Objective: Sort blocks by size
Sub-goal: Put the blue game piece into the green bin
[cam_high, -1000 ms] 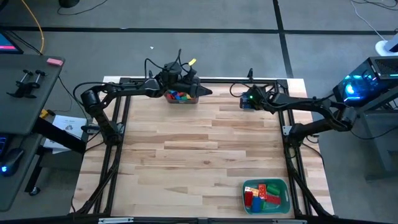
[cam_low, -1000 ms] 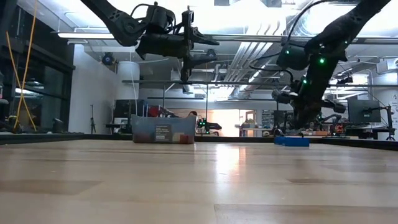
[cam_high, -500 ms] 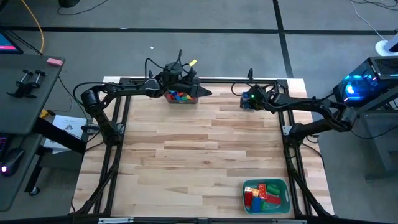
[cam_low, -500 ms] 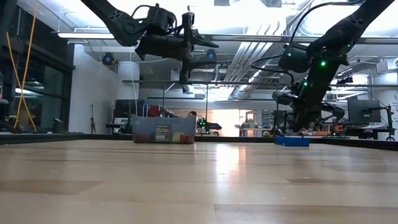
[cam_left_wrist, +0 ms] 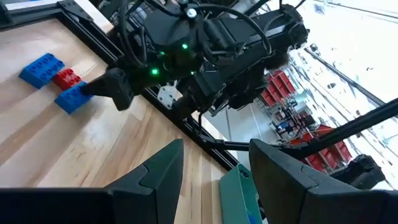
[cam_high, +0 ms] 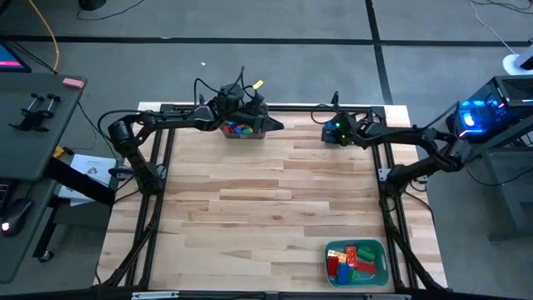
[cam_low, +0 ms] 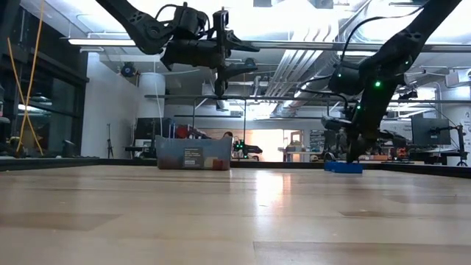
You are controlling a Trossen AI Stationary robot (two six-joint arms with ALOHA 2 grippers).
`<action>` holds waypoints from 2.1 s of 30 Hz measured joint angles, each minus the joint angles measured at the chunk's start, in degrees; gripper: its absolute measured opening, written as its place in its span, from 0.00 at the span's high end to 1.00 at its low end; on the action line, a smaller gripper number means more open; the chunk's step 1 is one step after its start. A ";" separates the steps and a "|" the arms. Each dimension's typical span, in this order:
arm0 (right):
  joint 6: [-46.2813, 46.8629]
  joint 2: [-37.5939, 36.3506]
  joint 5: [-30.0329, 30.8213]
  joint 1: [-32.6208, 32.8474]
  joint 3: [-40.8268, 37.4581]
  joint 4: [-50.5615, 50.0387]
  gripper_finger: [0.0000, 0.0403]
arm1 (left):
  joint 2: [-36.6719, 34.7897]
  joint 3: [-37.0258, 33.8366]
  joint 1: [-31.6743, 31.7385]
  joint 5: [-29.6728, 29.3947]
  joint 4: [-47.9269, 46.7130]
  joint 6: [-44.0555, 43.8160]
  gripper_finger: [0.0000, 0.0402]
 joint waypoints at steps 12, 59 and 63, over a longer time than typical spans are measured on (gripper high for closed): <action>-2.50 3.67 -6.80 1.48 0.20 5.15 1.00 | 0.00 0.00 0.00 -0.01 -0.02 0.02 0.58; -82.20 12.38 -15.90 26.38 19.80 -19.91 0.29 | 0.00 0.00 0.39 -0.30 -0.47 1.01 0.58; -85.64 15.10 -12.45 26.36 19.14 -21.13 0.28 | 0.00 0.00 0.42 -0.30 -0.46 1.49 0.58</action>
